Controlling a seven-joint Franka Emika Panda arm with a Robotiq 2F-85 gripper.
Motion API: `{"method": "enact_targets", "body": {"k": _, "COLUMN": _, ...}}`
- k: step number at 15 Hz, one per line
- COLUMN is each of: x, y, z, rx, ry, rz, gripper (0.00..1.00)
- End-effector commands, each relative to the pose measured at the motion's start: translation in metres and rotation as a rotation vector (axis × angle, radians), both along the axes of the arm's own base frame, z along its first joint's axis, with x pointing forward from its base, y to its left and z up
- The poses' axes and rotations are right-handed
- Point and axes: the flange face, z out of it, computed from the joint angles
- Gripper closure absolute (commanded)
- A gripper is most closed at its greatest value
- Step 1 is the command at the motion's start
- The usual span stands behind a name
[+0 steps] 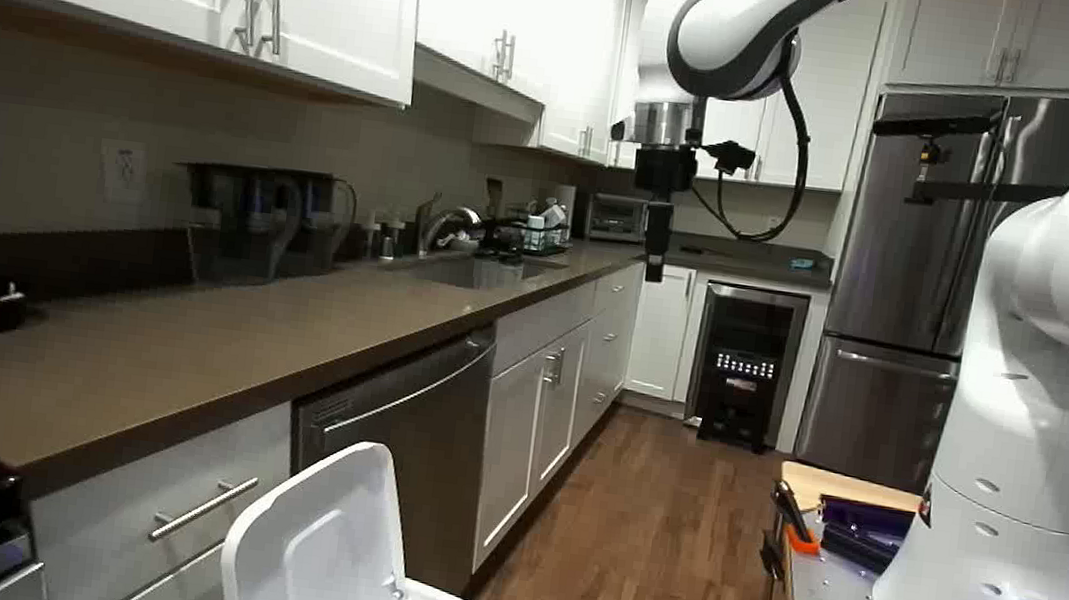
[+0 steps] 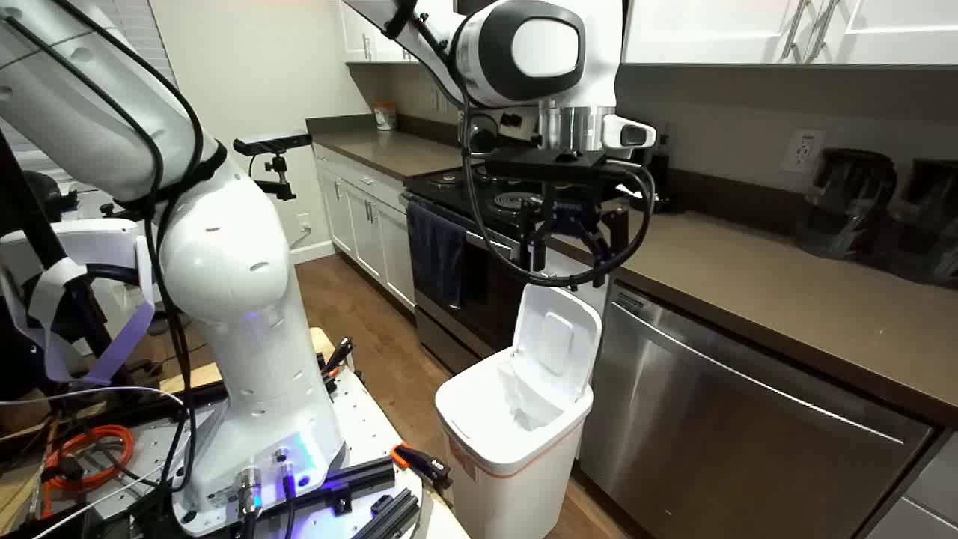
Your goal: Close the white bin
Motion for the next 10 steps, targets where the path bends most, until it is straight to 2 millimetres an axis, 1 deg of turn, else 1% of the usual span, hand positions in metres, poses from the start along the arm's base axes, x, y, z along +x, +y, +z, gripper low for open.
{"method": "enact_targets", "body": {"k": 1, "x": 0.000, "y": 0.000, "z": 0.000, "rx": 0.000, "ry": 0.001, "rz": 0.000, "gripper": 0.00}}
{"method": "enact_targets", "body": {"k": 9, "x": 0.000, "y": 0.000, "z": 0.000, "rx": 0.000, "ry": 0.001, "rz": 0.000, "gripper": 0.00}}
{"method": "enact_targets", "body": {"k": 10, "x": 0.001, "y": 0.003, "z": -0.010, "rx": 0.005, "ry": -0.003, "rz": 0.001, "gripper": 0.00}}
